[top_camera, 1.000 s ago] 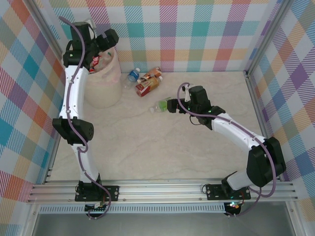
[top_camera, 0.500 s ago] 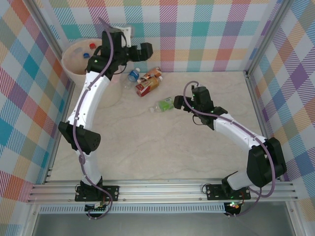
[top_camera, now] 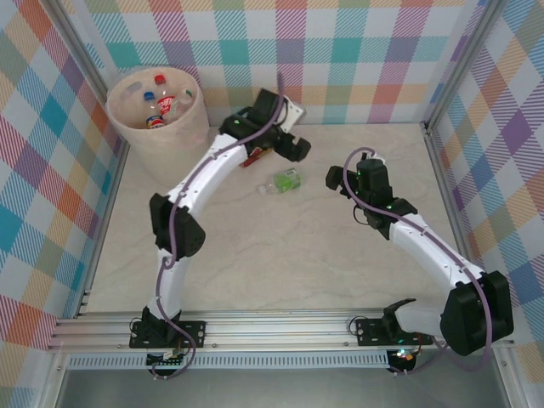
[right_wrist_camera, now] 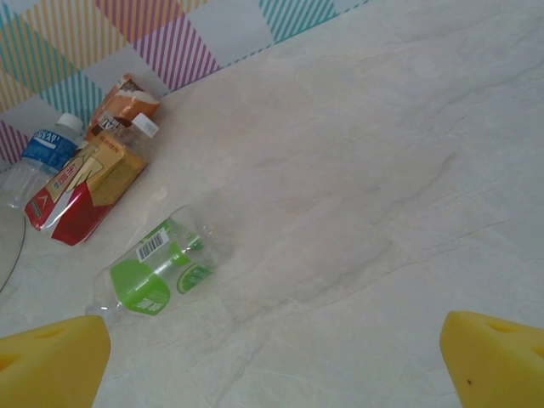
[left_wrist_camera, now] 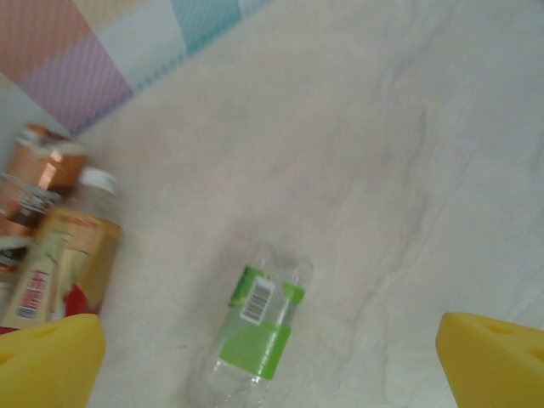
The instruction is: Put the plastic bottles in the bin
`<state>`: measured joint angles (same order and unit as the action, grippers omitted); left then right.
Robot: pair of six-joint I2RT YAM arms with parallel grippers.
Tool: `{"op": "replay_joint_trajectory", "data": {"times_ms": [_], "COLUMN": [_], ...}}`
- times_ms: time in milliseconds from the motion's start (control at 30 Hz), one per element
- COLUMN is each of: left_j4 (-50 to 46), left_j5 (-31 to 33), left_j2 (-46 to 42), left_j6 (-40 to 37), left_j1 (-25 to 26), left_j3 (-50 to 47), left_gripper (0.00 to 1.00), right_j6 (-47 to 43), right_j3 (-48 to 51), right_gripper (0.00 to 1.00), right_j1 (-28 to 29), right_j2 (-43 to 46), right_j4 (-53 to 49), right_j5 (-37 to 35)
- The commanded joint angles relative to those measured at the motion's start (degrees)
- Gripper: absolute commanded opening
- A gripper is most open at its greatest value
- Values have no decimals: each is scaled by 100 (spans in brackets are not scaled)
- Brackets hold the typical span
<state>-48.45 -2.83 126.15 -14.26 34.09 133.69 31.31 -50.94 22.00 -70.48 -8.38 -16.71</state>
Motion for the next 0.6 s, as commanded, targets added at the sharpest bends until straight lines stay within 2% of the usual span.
{"op": "replay_joint_trajectory", "data": {"times_ms": [0, 167, 300, 567], "left_j4": [-692, -1120, -901, -819], "left_j5": [371, 506, 1146, 974], "left_j2": [546, 1270, 1654, 2210], "left_j6": [-583, -838, -860, -916], "left_j1": [44, 88, 124, 120], "left_j3": [399, 756, 795, 948], "left_gripper": [100, 100, 100, 100], "right_j6": [8, -46, -57, -108], "right_j3": [92, 84, 66, 59], "right_gripper": [100, 100, 100, 100], "right_j1": [-51, -73, -82, -95], "right_j2": [163, 172, 166, 153], "right_j4": [-70, -108, -115, -136], "right_j5": [-111, -112, -113, -122]}}
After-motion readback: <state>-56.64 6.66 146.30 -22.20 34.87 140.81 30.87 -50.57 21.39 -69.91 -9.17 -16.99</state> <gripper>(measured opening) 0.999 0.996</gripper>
